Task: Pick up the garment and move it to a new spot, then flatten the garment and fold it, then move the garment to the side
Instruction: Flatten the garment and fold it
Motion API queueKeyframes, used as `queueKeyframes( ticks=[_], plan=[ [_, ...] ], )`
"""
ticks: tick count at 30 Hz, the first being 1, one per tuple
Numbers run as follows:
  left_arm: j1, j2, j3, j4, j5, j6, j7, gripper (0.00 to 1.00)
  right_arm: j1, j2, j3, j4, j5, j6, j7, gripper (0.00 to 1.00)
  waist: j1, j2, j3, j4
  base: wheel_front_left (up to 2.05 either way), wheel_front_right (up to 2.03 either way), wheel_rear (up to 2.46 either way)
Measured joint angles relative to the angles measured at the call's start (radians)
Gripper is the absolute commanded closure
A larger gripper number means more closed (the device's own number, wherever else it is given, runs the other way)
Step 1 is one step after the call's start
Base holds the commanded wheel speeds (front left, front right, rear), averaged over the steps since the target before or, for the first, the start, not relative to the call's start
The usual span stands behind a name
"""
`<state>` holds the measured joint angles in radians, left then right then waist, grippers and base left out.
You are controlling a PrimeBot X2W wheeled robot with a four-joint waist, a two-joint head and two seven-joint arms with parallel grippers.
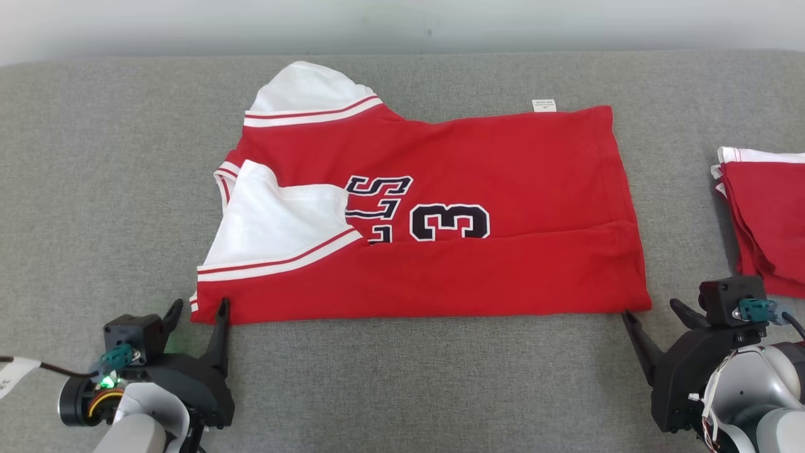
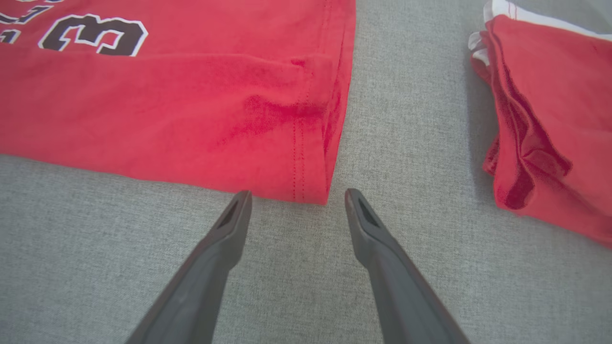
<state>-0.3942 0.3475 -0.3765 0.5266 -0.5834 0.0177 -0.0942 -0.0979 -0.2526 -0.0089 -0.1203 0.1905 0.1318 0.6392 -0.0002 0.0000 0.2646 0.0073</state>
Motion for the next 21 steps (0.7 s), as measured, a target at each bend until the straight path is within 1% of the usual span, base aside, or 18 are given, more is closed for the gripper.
queueKeyframes(
  ticks=[1,2,3,4,5,6,12,18,21],
  plan=[
    [-0.005,-0.002,-0.001,0.01,-0.001,0.001,0.005,0.0,0.0,0.006,-0.005,0.0,-0.002,0.0,0.008,0.0,0.0001,0.0,0.001,-0.001,0.0,0.0,0.0],
    [-0.007,-0.006,-0.001,0.02,-0.007,0.0,0.016,0.04,0.0,0.012,-0.01,0.0,-0.007,0.0,0.014,0.0,0.0001,0.0,0.003,-0.002,0.0,0.0,0.0],
    [-0.012,-0.01,-0.002,0.029,-0.013,0.0,0.022,0.53,0.0,0.017,-0.015,-0.001,-0.012,0.0,0.02,0.0,0.0001,0.0,0.004,-0.003,0.0,0.0,0.0],
    [-0.018,-0.011,-0.002,0.035,-0.015,0.0,0.023,0.71,0.0,0.023,-0.022,-0.003,-0.018,0.0,0.023,0.0,0.0001,0.0,0.005,-0.004,0.0,0.0,0.0],
    [-0.021,-0.012,0.0,0.04,-0.02,-0.005,0.024,0.93,0.0,0.029,-0.03,-0.004,-0.022,0.0,0.03,0.0,0.0001,0.0,0.007,-0.005,0.0,0.0,0.0],
    [-0.021,-0.014,0.0,0.044,-0.023,-0.009,0.024,1.0,0.001,0.035,-0.04,-0.003,-0.027,0.0,0.033,0.0,0.0001,0.0,0.008,-0.006,0.0,0.0,0.0],
    [-0.027,-0.025,-0.002,0.063,-0.036,-0.027,0.019,1.0,-0.002,0.09,-0.098,0.009,-0.079,0.0,0.051,0.0,0.0001,0.0,0.011,-0.006,0.0,0.0,0.0],
    [-0.035,-0.03,-0.004,0.066,-0.043,-0.035,0.006,1.0,-0.037,0.135,-0.108,0.041,-0.124,0.0,0.025,0.0,0.0001,0.0,0.02,0.001,0.0,0.0,0.0],
    [-0.037,-0.033,-0.006,0.064,-0.043,-0.035,-0.001,1.0,-0.062,0.16,-0.13,0.043,-0.133,0.0,0.007,0.0,0.0001,0.0,0.026,0.007,0.0,0.0,0.0]
  ],
)
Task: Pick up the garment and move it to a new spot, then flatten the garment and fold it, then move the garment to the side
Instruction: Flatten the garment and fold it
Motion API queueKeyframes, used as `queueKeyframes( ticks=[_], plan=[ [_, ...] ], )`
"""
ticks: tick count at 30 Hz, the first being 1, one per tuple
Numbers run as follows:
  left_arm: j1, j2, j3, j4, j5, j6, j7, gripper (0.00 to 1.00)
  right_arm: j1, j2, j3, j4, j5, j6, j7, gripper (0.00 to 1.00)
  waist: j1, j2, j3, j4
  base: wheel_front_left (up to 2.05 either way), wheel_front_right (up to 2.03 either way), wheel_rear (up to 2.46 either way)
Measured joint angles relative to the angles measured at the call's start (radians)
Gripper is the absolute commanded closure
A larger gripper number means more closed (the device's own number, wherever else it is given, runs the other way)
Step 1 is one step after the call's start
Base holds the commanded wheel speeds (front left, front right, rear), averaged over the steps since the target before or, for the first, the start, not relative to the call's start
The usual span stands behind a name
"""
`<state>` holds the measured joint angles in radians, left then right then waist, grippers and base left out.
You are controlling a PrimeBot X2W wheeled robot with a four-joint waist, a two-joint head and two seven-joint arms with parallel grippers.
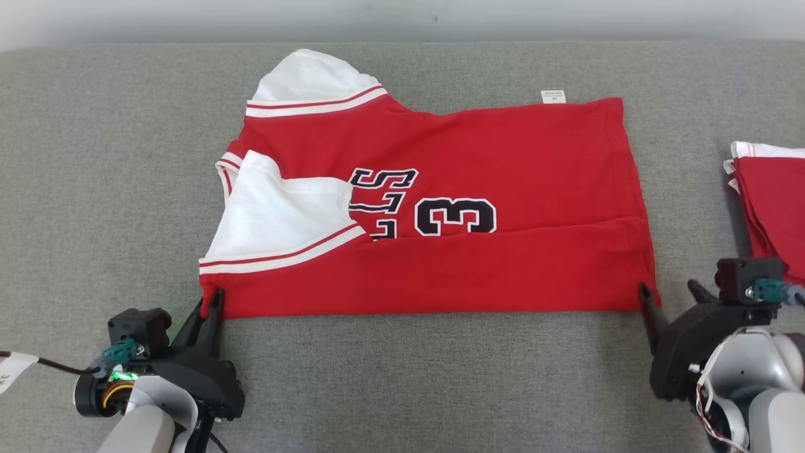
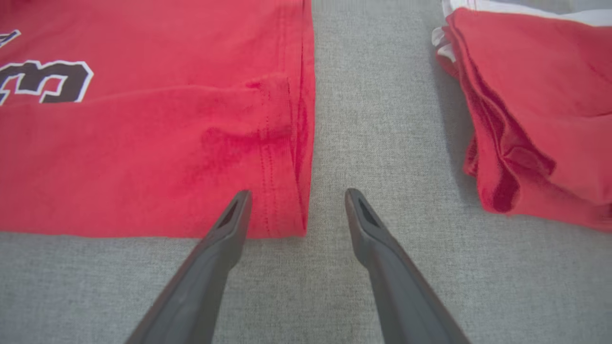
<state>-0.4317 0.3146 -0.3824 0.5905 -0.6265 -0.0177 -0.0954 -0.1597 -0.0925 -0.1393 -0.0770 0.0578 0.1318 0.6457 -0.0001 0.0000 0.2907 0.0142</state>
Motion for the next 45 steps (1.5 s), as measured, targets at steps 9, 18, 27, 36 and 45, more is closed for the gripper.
queueKeyframes(
  ticks=[9,18,27,36,45],
  plan=[
    [-0.007,-0.002,-0.005,-0.003,-0.002,-0.001,-0.01,1.0,-0.085,0.028,-0.038,0.076,-0.066,0.0,0.026,0.0,0.0,0.0,0.016,0.007,0.0,0.0,0.0],
    [-0.023,-0.005,-0.016,0.003,-0.002,-0.008,-0.015,1.0,-0.131,0.039,-0.058,0.188,-0.049,0.0,0.064,0.18,0.0001,0.0,0.025,0.016,0.0,0.0,0.0],
    [-0.016,-0.002,-0.017,0.007,-0.026,-0.008,-0.018,1.0,-0.142,0.043,-0.055,0.242,0.031,0.0,0.067,1.0,0.0001,0.0,0.014,0.013,0.0,0.0,0.0],
    [0.079,0.013,-0.003,-0.056,-0.062,-0.014,-0.011,1.0,-0.076,0.043,-0.058,0.209,0.08,0.0,0.053,1.0,0.0002,0.0,-0.033,0.007,0.0,0.0,0.0],
    [0.242,0.056,0.022,-0.274,-0.115,0.033,0.037,1.0,0.06,0.043,-0.077,0.088,0.118,0.0,0.096,1.0,0.0001,0.0001,-0.089,0.008,0.0,0.0,0.0]
  ],
)
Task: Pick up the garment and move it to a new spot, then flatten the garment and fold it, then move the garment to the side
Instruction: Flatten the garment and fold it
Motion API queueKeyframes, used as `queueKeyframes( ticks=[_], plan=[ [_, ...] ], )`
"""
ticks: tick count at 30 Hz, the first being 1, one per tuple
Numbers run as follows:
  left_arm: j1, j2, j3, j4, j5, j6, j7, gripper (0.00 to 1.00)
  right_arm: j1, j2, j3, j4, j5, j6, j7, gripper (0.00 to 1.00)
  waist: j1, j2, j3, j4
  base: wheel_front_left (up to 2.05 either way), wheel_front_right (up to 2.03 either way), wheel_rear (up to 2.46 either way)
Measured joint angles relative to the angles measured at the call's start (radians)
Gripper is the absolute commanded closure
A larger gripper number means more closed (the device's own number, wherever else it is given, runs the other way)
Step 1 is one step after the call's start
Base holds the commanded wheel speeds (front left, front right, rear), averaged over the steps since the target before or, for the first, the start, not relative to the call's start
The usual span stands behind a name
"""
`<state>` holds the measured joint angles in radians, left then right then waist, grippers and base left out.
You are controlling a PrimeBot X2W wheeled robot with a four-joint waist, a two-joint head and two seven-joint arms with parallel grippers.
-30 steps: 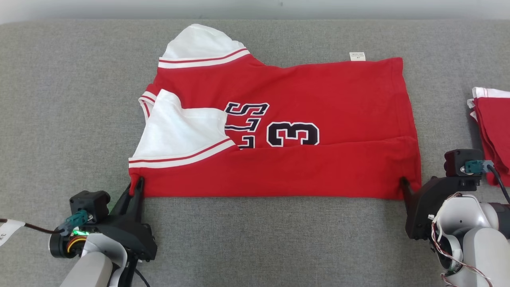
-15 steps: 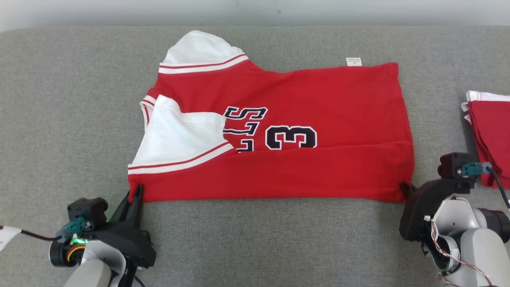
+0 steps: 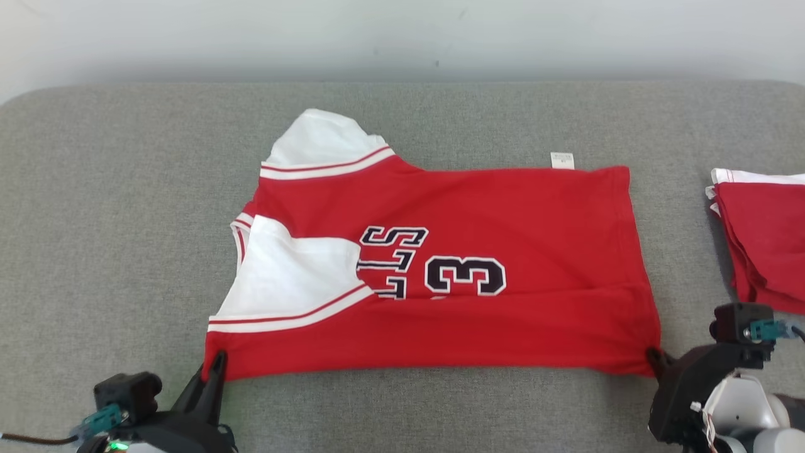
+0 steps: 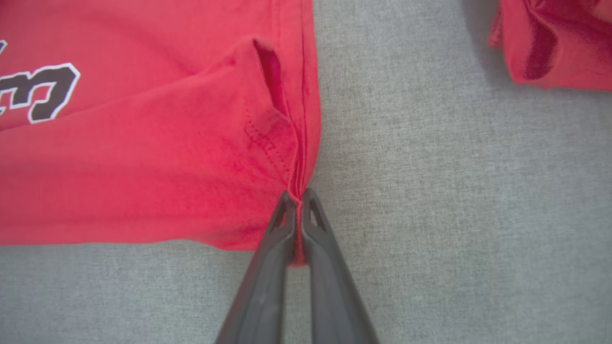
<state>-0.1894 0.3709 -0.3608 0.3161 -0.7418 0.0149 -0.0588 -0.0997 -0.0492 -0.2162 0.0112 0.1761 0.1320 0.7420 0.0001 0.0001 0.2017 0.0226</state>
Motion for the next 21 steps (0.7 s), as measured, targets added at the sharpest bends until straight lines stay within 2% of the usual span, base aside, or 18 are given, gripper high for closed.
queueKeyframes(
  ticks=[9,14,20,21],
  plan=[
    [0.173,0.06,-0.006,-0.231,-0.01,0.092,0.105,1.0,0.118,0.0,0.003,-0.088,0.044,0.0,0.069,1.0,0.0,0.0,-0.017,-0.004,0.0,0.0,0.0],
    [0.249,0.074,-0.006,-0.285,-0.018,0.13,0.128,1.0,0.179,0.0,0.005,-0.112,0.066,0.0,0.091,1.0,-0.0001,0.0,-0.025,-0.004,0.0,0.0,0.0],
    [0.291,0.08,-0.002,-0.3,-0.028,0.147,0.126,1.0,0.21,-0.001,0.003,-0.12,0.07,0.0,0.102,1.0,-0.0001,0.0,-0.033,-0.004,0.0,0.0,0.0],
    [0.291,0.079,-0.004,-0.297,-0.028,0.147,0.121,0.91,0.216,0.0,0.005,-0.118,0.071,0.0,0.105,1.0,-0.0001,-0.0001,-0.034,-0.003,0.0,0.0,0.0]
  ],
)
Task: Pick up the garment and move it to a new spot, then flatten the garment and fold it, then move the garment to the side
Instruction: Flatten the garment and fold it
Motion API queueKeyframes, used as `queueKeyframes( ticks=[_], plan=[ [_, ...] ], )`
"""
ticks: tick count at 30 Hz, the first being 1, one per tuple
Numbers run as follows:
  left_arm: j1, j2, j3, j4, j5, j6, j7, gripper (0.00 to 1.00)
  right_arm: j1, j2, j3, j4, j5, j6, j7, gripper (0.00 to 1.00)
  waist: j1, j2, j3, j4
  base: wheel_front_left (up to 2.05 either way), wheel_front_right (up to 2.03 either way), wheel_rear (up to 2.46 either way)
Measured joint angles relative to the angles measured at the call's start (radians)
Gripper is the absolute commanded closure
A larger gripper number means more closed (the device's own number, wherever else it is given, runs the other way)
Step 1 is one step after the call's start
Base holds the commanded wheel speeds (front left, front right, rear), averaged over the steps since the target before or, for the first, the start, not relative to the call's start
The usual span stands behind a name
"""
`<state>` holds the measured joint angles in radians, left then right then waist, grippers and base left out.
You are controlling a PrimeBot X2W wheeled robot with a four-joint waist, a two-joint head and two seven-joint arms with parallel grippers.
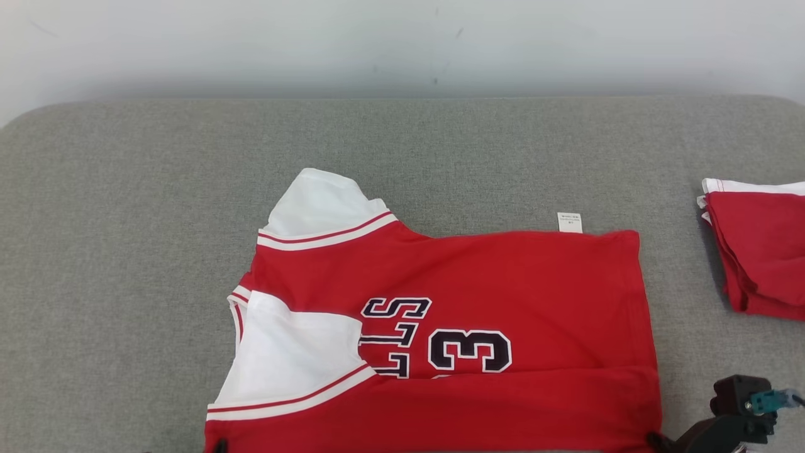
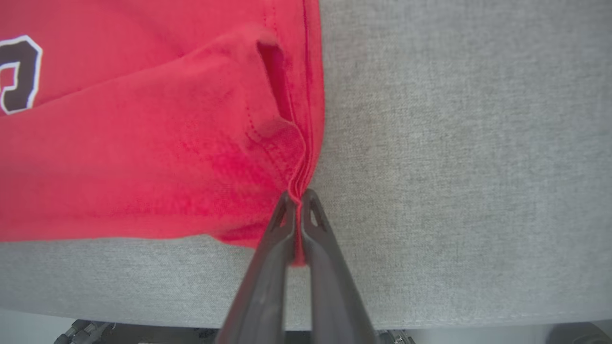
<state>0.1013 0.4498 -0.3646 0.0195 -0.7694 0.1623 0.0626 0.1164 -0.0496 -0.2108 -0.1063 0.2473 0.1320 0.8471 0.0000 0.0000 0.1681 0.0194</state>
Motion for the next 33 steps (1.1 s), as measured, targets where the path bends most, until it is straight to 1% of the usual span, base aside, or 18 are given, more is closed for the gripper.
queueKeyframes(
  ticks=[1,4,5,9,10,12,17,20,23,26,30,33],
  plan=[
    [-0.001,-0.002,-0.001,0.005,0.001,-0.002,-0.007,0.0,0.007,0.0,0.005,0.0,0.005,0.0,0.002,0.0,0.0,0.0,-0.001,0.001,0.0,0.0,0.0],
    [-0.006,-0.01,-0.012,0.041,0.012,-0.002,-0.014,0.0,0.012,0.0,0.011,0.011,0.025,0.0,0.006,0.0,0.0,0.0001,-0.003,0.004,0.0,0.0,0.0],
    [-0.006,-0.014,-0.009,0.051,0.016,0.011,-0.02,0.0,0.012,0.0,0.013,0.01,0.029,0.0,0.005,0.0,0.0,0.0,-0.003,0.004,0.0,0.0,0.0],
    [-0.022,-0.024,0.015,0.066,0.015,0.033,-0.034,0.0,0.017,0.0,0.003,-0.012,0.032,0.0,-0.028,0.0,0.0,0.0,-0.002,0.003,0.0,0.0,0.0],
    [-0.027,-0.019,0.025,0.065,0.014,0.041,-0.035,0.0,0.017,0.0,-0.004,-0.024,0.025,0.0,-0.038,0.0,0.0,0.0,-0.001,0.002,0.0,0.0,0.0],
    [-0.046,-0.006,0.041,0.058,0.018,0.042,-0.048,0.0,0.005,0.0,-0.014,-0.054,0.014,0.0,-0.05,0.0,0.0,0.0,0.002,0.001,0.0,0.0,0.0],
    [-0.189,0.038,0.05,0.029,0.054,0.037,-0.032,0.0,-0.089,-0.001,0.001,-0.138,-0.025,0.0,-0.066,0.0,0.0,0.0,0.02,-0.003,0.0,0.0,0.0],
    [-0.311,0.054,0.044,0.035,0.079,0.02,0.003,0.0,-0.176,-0.004,0.032,-0.16,-0.055,0.0,-0.077,0.0,0.0,0.0001,0.04,-0.009,0.0,0.0,0.0],
    [-0.46,0.051,0.031,0.086,0.09,-0.002,0.041,0.0,-0.266,-0.016,0.073,-0.152,-0.068,0.0,-0.101,0.0,0.0001,0.0001,0.068,-0.016,0.0,0.0,0.0],
    [-0.606,0.032,0.005,0.173,0.101,-0.031,0.082,0.0,-0.344,-0.026,0.135,-0.12,-0.075,0.0,-0.123,0.0,0.0001,0.0001,0.103,-0.024,0.0,0.0,0.0],
    [-0.773,0.011,-0.033,0.315,0.121,-0.078,0.119,0.0,-0.406,-0.028,0.214,-0.073,-0.071,0.0,-0.144,0.0,0.0002,0.0001,0.155,-0.042,0.0,0.0,0.0],
    [-0.866,-0.006,-0.06,0.405,0.147,-0.108,0.132,0.0,-0.43,-0.034,0.233,-0.05,-0.068,0.0,-0.16,0.0,0.0002,0.0002,0.194,-0.061,0.0,0.0,0.0]
  ],
)
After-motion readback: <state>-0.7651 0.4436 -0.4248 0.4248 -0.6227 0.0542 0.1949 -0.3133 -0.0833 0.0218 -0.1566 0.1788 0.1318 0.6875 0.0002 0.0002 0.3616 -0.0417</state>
